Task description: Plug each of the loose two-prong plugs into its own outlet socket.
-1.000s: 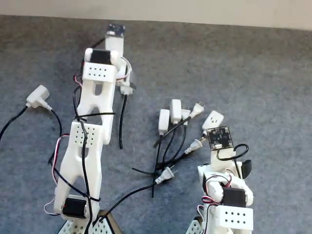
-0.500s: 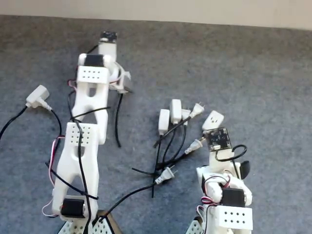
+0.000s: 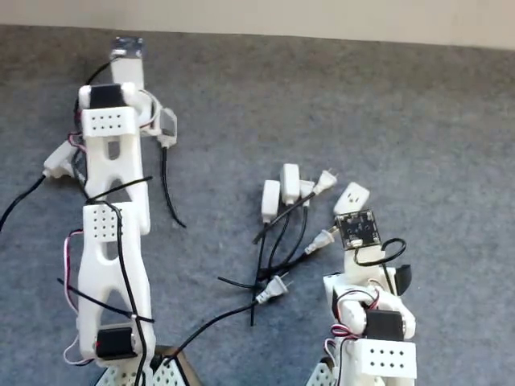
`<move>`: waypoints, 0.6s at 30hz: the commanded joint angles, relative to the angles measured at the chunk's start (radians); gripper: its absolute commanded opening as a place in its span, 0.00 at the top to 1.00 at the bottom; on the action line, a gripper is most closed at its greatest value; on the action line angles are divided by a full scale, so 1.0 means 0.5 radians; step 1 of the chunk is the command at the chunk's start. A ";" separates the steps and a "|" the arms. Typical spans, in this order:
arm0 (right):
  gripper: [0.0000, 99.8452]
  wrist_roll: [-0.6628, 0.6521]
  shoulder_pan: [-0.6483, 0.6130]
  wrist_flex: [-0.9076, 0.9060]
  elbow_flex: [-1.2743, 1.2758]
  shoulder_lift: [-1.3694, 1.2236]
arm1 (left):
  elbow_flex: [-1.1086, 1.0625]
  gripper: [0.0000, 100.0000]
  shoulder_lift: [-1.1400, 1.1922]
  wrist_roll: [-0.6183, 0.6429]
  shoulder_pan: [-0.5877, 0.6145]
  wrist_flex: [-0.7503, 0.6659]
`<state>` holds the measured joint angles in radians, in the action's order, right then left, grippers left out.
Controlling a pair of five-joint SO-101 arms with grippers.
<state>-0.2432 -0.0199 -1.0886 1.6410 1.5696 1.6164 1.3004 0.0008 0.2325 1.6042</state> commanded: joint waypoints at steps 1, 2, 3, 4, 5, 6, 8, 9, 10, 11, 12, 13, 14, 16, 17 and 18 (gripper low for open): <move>0.54 0.006 -0.011 0.060 0.002 0.008 | 0.094 0.70 -0.032 -0.046 0.103 0.018; 0.54 0.006 -0.011 0.060 0.002 0.008 | 0.094 0.70 -0.032 -0.080 0.124 0.018; 0.54 0.006 -0.011 0.060 0.002 0.008 | 0.094 0.70 -0.035 -0.101 0.149 0.018; 0.54 0.006 -0.011 0.060 0.002 0.008 | 0.094 0.70 -0.038 -0.110 0.176 0.018; 0.54 0.006 -0.011 0.060 0.002 0.008 | 0.097 0.70 -0.048 -0.110 0.201 0.018; 0.54 0.006 -0.011 0.060 0.002 0.008 | 0.094 0.70 -0.072 -0.110 0.219 0.025; 0.54 0.006 -0.011 0.060 0.002 0.008 | 0.094 0.70 -0.137 -0.110 0.232 0.034; 0.54 0.006 -0.011 0.060 0.002 0.008 | 0.094 0.70 -0.170 -0.110 0.229 0.034; 0.54 0.006 -0.011 0.060 0.002 0.008 | 0.094 0.70 -0.204 -0.110 0.216 0.034; 0.54 0.006 -0.011 0.060 0.002 0.008 | 0.094 0.70 -0.244 -0.110 0.189 0.034; 0.54 0.006 -0.011 0.060 0.002 0.008 | 0.091 0.70 -0.278 -0.110 0.155 0.043; 0.54 0.006 -0.011 0.060 0.002 0.008 | 0.091 0.70 -0.308 -0.110 0.118 0.071; 0.54 0.006 -0.011 0.060 0.002 0.008 | 0.091 0.70 -0.339 -0.110 0.069 0.098; 0.54 0.006 -0.011 0.060 0.002 0.008 | 0.091 0.70 -0.382 -0.104 -0.023 0.135; 0.54 0.006 -0.011 0.060 0.002 0.008 | 0.091 0.70 -0.391 -0.104 -0.066 0.141; 0.54 0.006 -0.011 0.060 0.002 0.008 | 0.091 0.70 -0.391 -0.104 -0.106 0.141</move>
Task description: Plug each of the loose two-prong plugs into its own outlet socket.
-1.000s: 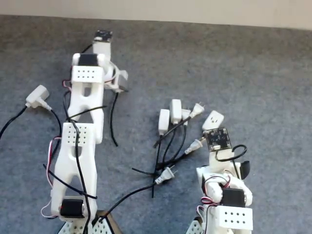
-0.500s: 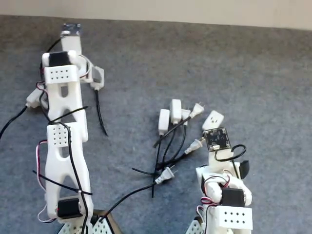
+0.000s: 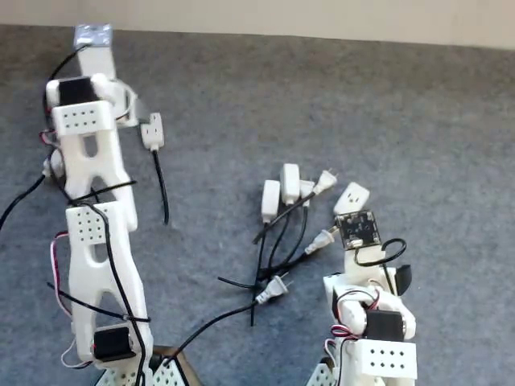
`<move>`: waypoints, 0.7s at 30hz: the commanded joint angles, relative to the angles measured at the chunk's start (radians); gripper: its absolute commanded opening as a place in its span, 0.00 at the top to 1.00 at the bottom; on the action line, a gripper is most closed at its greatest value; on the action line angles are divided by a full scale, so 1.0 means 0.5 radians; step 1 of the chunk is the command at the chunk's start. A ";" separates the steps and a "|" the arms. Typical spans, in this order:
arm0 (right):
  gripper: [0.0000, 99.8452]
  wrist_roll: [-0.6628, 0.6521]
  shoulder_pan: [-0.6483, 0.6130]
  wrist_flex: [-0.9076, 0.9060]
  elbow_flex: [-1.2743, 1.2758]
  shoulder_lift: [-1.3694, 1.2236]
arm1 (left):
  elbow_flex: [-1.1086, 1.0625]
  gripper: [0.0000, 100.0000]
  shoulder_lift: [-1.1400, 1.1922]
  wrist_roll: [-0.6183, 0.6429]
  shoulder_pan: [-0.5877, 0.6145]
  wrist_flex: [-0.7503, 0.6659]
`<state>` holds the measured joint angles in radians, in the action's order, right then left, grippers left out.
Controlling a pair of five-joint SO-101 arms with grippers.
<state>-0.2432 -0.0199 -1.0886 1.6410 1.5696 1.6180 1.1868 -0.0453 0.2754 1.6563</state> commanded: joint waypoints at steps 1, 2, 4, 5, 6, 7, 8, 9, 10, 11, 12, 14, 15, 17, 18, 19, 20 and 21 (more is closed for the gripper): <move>0.54 0.006 -0.011 0.060 0.002 0.008 | 0.087 0.70 -0.164 -0.009 -0.222 0.034; 0.54 0.006 -0.011 0.060 0.002 0.008 | 0.084 0.70 -0.161 -0.009 -0.247 0.025; 0.54 0.006 -0.011 0.060 0.002 0.008 | 0.057 0.70 -0.133 -0.009 -0.269 0.021; 0.54 0.006 -0.011 0.060 0.002 0.008 | 0.023 0.70 -0.106 -0.009 -0.269 0.018; 0.54 0.006 -0.011 0.060 0.002 0.008 | 0.002 0.70 -0.075 -0.009 -0.269 0.003; 0.54 0.006 -0.011 0.060 0.002 0.008 | -0.032 0.70 -0.044 -0.009 -0.259 -0.028; 0.54 0.006 -0.011 0.060 0.002 0.008 | -0.054 0.70 -0.014 -0.009 -0.247 -0.058; 0.54 0.006 -0.011 0.060 0.002 0.008 | -0.066 0.70 0.014 -0.009 -0.222 -0.086; 0.54 0.006 -0.011 0.060 0.002 0.008 | -0.078 0.70 0.035 -0.009 -0.204 -0.110; 0.54 0.006 -0.011 0.060 0.002 0.008 | -0.078 0.70 0.063 -0.009 -0.189 -0.135; 0.54 0.006 -0.011 0.060 0.002 0.008 | -0.081 0.70 0.087 -0.009 -0.180 -0.157; 0.54 0.006 -0.011 0.060 0.002 0.008 | -0.087 0.70 0.130 -0.009 -0.176 -0.169; 0.54 0.006 -0.011 0.060 0.002 0.008 | -0.087 0.70 0.161 -0.009 -0.173 -0.169; 0.54 0.006 -0.011 0.060 0.002 0.008 | -0.084 0.71 0.216 -0.009 -0.180 -0.175; 0.54 0.006 -0.011 0.060 0.002 0.008 | -0.078 0.73 0.247 -0.009 -0.180 -0.175; 0.54 0.006 -0.011 0.060 0.002 0.008 | -0.075 0.75 0.272 -0.009 -0.180 -0.175; 0.54 0.006 -0.011 0.060 0.005 0.008 | -0.075 0.79 0.293 -0.012 -0.180 -0.175; 0.54 0.006 -0.011 0.060 0.005 0.008 | -0.075 0.82 0.315 -0.015 -0.180 -0.169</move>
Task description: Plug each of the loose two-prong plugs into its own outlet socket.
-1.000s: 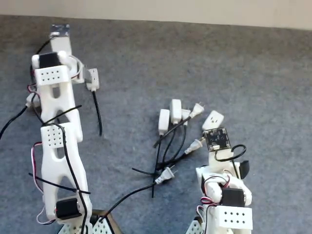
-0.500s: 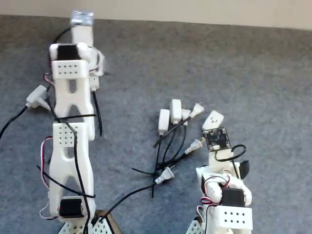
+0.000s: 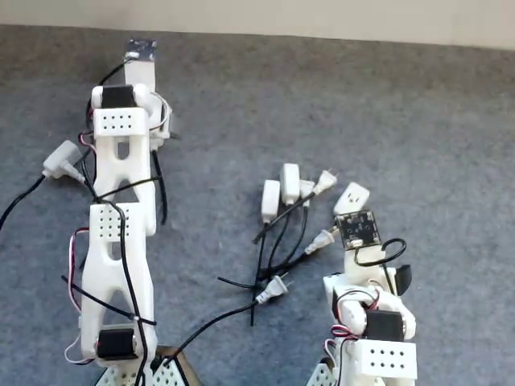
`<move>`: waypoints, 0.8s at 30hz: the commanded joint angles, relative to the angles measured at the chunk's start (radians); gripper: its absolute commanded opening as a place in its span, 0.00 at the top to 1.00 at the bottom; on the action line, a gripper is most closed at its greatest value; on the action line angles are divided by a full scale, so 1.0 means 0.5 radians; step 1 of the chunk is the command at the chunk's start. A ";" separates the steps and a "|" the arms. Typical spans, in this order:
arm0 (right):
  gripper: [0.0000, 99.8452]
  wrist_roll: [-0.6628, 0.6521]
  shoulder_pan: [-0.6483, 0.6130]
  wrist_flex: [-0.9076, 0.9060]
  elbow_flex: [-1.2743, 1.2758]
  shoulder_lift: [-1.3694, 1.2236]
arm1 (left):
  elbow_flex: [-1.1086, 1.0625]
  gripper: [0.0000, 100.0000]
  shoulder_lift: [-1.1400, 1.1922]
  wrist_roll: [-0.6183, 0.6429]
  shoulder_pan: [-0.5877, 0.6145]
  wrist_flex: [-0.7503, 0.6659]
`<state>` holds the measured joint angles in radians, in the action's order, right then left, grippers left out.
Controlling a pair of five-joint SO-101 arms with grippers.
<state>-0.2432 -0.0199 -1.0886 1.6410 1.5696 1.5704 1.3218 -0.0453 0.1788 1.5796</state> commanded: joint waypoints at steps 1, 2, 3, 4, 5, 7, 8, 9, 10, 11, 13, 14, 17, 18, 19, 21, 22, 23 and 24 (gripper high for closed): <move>0.54 0.006 -0.011 0.060 0.005 0.008 | 0.014 0.86 0.054 -0.018 0.014 -0.006; 0.54 0.006 -0.011 0.060 0.005 0.008 | 0.011 0.90 0.063 -0.018 0.017 -0.006; 0.54 0.006 -0.011 0.060 0.005 0.008 | 0.011 0.93 0.072 -0.018 0.020 -0.006; 0.54 0.006 -0.011 0.060 0.005 0.008 | 0.011 0.96 0.075 -0.018 0.023 0.000; 0.54 0.006 -0.011 0.060 0.005 0.008 | 0.011 0.99 0.075 -0.018 0.026 0.028; 0.54 0.006 -0.011 0.060 0.005 0.008 | 0.011 0.99 0.075 -0.018 0.023 0.089; 0.54 0.006 -0.011 0.060 0.005 0.008 | 0.020 0.99 0.072 -0.018 0.017 0.120; 0.54 0.006 -0.011 0.060 0.005 0.008 | 0.023 0.99 0.072 -0.018 0.014 0.135; 0.54 0.006 -0.011 0.060 0.005 0.008 | 0.023 0.99 0.069 -0.021 0.011 0.147; 0.54 0.006 -0.011 0.060 0.005 0.008 | 0.023 0.99 0.069 -0.021 0.002 0.150; 0.54 0.006 -0.011 0.060 0.005 0.008 | 0.026 0.99 0.066 -0.061 -0.011 0.169; 0.54 0.006 -0.011 0.060 0.005 0.008 | 0.026 0.99 0.066 -0.123 -0.029 0.187; 0.54 0.006 -0.011 0.060 0.005 0.008 | 0.069 0.97 0.063 -0.193 -0.060 0.236; 0.54 0.006 -0.011 0.060 0.005 0.008 | 0.127 0.94 0.063 -0.190 -0.060 0.255; 0.54 0.006 -0.011 0.060 0.005 0.008 | 0.189 0.91 0.063 -0.190 -0.060 0.273; 0.54 0.006 -0.011 0.060 0.005 0.008 | 0.192 0.83 0.023 -0.190 -0.054 0.282; 0.54 0.006 -0.011 0.060 0.005 0.008 | 0.170 0.80 -0.023 -0.203 -0.054 0.292; 0.54 0.006 -0.011 0.060 0.005 0.008 | 0.146 0.77 -0.066 -0.206 -0.054 0.292; 0.54 0.006 -0.011 0.060 0.005 0.008 | 0.133 0.75 -0.103 -0.206 -0.051 0.292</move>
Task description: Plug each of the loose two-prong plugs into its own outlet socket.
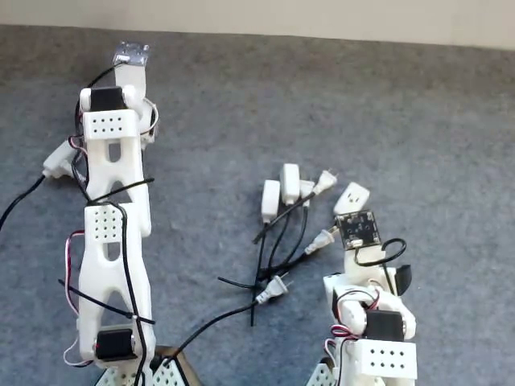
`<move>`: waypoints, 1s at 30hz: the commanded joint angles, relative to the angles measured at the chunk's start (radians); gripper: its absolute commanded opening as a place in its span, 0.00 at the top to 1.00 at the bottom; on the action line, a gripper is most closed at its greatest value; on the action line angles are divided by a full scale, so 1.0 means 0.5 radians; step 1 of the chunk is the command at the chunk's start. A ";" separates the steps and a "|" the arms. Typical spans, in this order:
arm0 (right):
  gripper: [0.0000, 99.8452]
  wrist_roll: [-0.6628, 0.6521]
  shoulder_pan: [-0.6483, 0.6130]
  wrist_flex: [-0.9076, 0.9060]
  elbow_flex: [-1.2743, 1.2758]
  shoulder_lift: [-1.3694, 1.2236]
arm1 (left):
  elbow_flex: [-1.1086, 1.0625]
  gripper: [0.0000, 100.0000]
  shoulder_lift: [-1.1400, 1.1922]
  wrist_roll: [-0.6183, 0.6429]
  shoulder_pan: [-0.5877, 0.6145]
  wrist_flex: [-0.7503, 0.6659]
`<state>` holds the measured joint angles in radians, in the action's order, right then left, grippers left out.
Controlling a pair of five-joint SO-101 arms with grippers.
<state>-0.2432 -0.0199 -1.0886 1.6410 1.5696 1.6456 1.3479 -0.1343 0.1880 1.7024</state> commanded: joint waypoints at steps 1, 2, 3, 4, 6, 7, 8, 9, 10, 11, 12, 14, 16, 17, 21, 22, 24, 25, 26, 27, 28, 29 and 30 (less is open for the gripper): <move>0.54 0.006 -0.011 0.060 0.005 0.008 | -0.014 0.75 -0.195 -0.028 -0.063 0.046; 0.54 0.006 -0.011 0.060 0.005 0.008 | -0.011 0.74 -0.226 -0.028 -0.060 0.046; 0.54 0.006 -0.011 0.060 0.005 0.008 | -0.008 0.74 -0.256 -0.028 -0.057 0.046; 0.54 0.006 -0.011 0.060 0.005 0.008 | -0.020 0.74 -0.290 -0.028 -0.057 0.046; 0.54 0.006 -0.011 0.060 0.005 0.008 | -0.020 0.74 -0.327 -0.028 -0.054 0.046; 0.54 0.006 -0.011 0.060 0.005 0.008 | -0.020 0.74 -0.336 -0.028 -0.048 0.043; 0.54 0.006 -0.011 0.060 0.005 0.008 | -0.020 0.74 -0.336 -0.028 -0.044 0.037; 0.54 0.006 -0.011 0.060 0.005 0.008 | -0.020 0.74 -0.336 -0.028 -0.044 0.037; 0.54 0.006 -0.011 0.060 0.005 0.008 | -0.023 0.74 -0.333 -0.028 -0.044 0.043; 0.54 0.006 -0.011 0.060 0.005 0.008 | -0.026 0.74 -0.330 -0.028 -0.044 0.043; 0.54 0.006 -0.011 0.060 0.005 0.008 | -0.038 0.74 -0.327 -0.028 -0.044 0.040; 0.54 0.006 -0.011 0.060 0.005 0.008 | -0.084 0.74 -0.302 -0.028 -0.044 0.028; 0.54 0.006 -0.011 0.060 0.005 0.008 | -0.112 0.74 -0.262 -0.031 -0.044 -0.003; 0.54 0.006 -0.011 0.060 0.005 0.008 | -0.118 0.74 -0.229 -0.031 -0.044 -0.028; 0.54 0.006 -0.011 0.060 0.005 0.008 | -0.124 0.74 -0.066 -0.031 -0.041 -0.132; 0.54 0.006 -0.011 0.060 0.008 0.008 | -0.121 0.74 -0.032 -0.031 -0.041 -0.138; 0.54 0.006 -0.011 0.060 0.008 0.008 | -0.118 0.75 0.008 -0.031 -0.044 -0.141; 0.54 0.006 -0.011 0.060 0.008 0.008 | -0.118 0.78 0.014 -0.031 -0.044 -0.138; 0.54 0.006 -0.011 0.060 0.008 0.008 | -0.118 0.81 0.014 -0.031 -0.044 -0.129; 0.54 0.006 -0.011 0.060 0.008 0.008 | -0.118 0.85 0.014 -0.031 -0.041 -0.126; 0.54 0.006 -0.011 0.060 0.008 0.008 | -0.118 0.89 0.014 -0.031 -0.041 -0.123; 0.54 0.006 -0.011 0.060 0.008 0.008 | -0.115 0.93 0.011 -0.031 -0.041 -0.117; 0.54 0.006 -0.011 0.060 0.008 0.008 | -0.112 0.97 0.005 -0.031 -0.041 -0.083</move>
<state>-0.2432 -0.0199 -1.0886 1.6441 1.5696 1.5796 1.3648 -0.1373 0.1818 1.6441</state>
